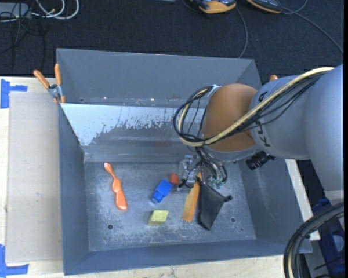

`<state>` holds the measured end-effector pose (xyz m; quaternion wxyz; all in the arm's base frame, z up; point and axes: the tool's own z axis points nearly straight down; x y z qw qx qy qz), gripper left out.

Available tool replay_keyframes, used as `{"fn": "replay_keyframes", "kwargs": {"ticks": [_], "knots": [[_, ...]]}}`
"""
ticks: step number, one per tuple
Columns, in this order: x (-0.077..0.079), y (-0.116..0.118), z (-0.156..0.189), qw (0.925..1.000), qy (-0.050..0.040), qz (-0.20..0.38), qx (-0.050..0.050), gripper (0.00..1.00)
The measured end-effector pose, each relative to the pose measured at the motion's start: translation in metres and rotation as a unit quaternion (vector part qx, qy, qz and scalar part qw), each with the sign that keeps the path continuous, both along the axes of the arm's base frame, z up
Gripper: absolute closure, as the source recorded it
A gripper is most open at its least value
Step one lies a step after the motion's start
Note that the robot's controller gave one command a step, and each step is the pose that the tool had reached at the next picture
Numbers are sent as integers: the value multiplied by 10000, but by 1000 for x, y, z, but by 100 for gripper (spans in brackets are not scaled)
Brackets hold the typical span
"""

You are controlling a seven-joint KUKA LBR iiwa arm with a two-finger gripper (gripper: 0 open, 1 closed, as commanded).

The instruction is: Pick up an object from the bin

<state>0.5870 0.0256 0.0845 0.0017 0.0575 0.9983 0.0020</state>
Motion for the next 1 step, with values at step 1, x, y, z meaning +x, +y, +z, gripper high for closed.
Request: {"fn": "replay_keyframes", "kwargs": {"ticks": [1], "knots": [[0, 0, 0, 10000, 0, -2, 0, 100]]}}
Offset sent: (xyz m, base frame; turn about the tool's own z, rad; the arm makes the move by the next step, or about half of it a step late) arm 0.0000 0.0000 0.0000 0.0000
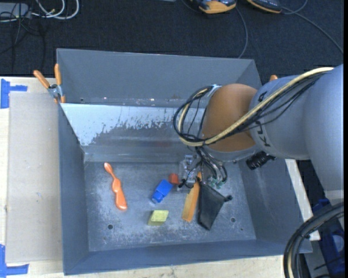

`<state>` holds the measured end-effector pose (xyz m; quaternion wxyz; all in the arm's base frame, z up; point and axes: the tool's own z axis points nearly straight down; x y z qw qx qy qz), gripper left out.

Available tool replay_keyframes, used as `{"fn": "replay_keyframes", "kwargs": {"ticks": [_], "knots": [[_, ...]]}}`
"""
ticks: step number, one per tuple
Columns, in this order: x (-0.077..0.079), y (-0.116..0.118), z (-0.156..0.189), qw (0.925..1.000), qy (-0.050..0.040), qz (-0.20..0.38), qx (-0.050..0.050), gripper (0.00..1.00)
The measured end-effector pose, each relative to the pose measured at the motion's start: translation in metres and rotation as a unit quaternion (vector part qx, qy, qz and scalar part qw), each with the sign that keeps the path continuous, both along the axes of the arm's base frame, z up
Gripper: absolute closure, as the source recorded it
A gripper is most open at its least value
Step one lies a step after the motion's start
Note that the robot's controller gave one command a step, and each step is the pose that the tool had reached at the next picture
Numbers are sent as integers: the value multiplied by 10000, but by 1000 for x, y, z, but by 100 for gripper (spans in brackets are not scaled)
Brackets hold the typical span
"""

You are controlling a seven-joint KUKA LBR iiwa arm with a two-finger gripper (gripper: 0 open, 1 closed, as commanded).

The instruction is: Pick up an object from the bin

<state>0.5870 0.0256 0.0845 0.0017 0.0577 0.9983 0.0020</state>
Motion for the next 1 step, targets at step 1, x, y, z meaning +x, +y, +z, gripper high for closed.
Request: {"fn": "replay_keyframes", "kwargs": {"ticks": [1], "knots": [[0, 0, 0, 10000, 0, 0, 0, 100]]}}
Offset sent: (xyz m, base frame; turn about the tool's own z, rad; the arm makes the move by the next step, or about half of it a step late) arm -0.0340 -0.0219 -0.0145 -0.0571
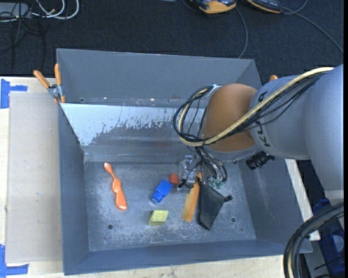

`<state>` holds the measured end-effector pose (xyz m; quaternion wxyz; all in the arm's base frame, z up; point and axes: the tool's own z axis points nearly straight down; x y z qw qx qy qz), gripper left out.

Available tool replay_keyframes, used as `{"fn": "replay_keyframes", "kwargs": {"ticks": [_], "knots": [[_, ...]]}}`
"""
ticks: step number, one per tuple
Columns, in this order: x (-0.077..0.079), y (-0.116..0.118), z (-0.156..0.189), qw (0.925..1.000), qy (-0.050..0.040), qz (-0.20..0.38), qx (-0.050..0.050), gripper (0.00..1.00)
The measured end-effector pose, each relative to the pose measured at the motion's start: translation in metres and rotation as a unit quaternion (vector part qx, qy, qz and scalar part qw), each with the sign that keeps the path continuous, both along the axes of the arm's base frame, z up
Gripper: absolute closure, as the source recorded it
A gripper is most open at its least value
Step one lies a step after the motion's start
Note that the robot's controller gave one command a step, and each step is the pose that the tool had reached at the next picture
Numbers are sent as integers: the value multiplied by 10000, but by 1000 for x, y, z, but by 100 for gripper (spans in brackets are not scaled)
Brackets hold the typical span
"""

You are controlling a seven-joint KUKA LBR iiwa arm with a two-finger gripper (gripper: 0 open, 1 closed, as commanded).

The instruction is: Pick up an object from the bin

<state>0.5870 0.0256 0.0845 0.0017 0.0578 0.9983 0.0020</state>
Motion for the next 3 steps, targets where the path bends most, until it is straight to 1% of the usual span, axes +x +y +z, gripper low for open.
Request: {"fn": "replay_keyframes", "kwargs": {"ticks": [1, 2, 3], "knots": [[-34, -22, -15, 9996, 9, 274, 1, 100], [-34, -22, -15, 9996, 9, 274, 1, 100], [-19, -5, -15, 9985, 24, -547, -6, 100]]}}
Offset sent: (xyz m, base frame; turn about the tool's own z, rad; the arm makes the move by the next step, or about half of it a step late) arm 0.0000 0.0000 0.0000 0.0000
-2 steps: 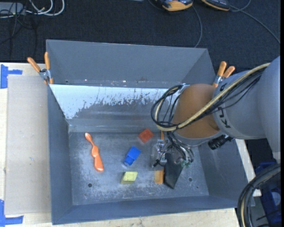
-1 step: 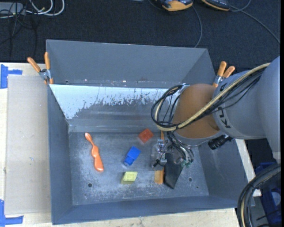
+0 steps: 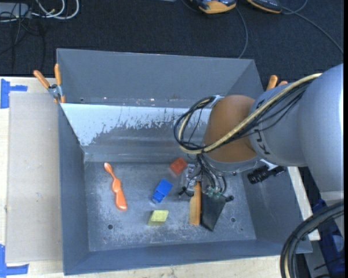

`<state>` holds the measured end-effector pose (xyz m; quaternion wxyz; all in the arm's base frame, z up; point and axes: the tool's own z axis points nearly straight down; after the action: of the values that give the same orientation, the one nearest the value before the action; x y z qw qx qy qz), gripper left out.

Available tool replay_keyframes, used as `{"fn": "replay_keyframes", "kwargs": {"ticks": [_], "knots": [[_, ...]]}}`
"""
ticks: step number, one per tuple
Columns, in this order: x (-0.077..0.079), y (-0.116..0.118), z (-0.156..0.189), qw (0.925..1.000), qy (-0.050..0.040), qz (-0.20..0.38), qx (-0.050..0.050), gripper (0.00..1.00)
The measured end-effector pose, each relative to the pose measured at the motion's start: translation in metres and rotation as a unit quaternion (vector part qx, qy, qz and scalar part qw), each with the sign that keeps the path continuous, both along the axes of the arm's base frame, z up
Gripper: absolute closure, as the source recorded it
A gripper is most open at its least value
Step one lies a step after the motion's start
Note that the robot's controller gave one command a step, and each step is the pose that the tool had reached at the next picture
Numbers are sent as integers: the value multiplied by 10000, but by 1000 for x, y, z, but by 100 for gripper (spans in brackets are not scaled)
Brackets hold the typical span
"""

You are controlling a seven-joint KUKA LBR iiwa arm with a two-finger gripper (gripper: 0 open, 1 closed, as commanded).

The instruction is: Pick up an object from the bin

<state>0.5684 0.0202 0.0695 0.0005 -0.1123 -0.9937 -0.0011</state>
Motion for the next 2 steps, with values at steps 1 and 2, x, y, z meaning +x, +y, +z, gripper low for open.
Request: {"fn": "replay_keyframes", "kwargs": {"ticks": [1, 2], "knots": [[-3, 50, 0, 9966, -7, 825, 9, 0], [-4, 55, 1, 9963, -8, 865, 13, 100]]}}
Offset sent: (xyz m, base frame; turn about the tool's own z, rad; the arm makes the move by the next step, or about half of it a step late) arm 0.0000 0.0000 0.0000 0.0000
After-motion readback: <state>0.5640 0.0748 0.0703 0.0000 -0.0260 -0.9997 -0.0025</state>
